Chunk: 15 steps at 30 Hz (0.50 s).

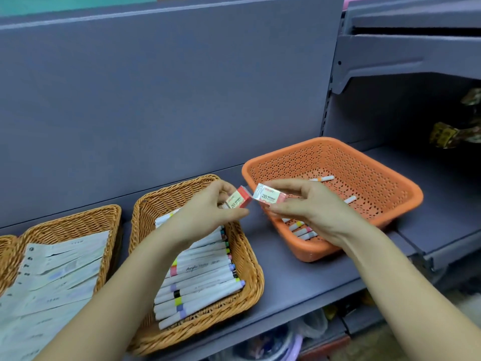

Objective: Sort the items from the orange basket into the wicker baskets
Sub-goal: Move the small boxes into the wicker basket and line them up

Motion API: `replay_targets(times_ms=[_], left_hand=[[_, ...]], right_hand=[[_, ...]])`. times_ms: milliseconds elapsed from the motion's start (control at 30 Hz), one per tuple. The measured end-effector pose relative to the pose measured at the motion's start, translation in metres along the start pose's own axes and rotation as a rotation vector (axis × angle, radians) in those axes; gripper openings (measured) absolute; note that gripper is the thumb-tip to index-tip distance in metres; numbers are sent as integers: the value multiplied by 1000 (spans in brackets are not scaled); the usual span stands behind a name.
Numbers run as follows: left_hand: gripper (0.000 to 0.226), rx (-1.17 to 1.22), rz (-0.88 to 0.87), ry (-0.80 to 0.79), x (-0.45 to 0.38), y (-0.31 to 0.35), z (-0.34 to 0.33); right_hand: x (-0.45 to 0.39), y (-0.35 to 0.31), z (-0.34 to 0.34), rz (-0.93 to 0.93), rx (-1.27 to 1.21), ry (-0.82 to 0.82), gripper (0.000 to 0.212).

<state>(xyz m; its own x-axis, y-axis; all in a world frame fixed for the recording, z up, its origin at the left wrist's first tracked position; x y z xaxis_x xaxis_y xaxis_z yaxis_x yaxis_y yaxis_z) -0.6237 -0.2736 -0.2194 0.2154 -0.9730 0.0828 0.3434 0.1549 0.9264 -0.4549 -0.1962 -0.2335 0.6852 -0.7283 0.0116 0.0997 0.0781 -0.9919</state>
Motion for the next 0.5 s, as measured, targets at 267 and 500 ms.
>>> replay_targets(times_ms=[267, 500], left_hand=[[25, -402, -126, 163, 37, 9, 9], [27, -451, -82, 267, 74, 1, 24]], right_hand=[[8, -8, -12, 166, 557, 117, 36], [16, -21, -42, 330, 784, 18, 24]])
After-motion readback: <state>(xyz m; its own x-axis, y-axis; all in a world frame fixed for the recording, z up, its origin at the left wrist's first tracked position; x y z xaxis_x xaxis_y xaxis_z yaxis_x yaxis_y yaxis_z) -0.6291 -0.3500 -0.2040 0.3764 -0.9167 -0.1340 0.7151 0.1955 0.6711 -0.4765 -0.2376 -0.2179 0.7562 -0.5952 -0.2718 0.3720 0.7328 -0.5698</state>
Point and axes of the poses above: each hand's wrist, its own x-axis away from the middle knuckle, its own z-axis out of the back of the hand, y = z × x, the point moved 3 cm from there along -x, towards the middle knuckle, and after that the axes turned 11 degrees about x, right-handed, at the moved point
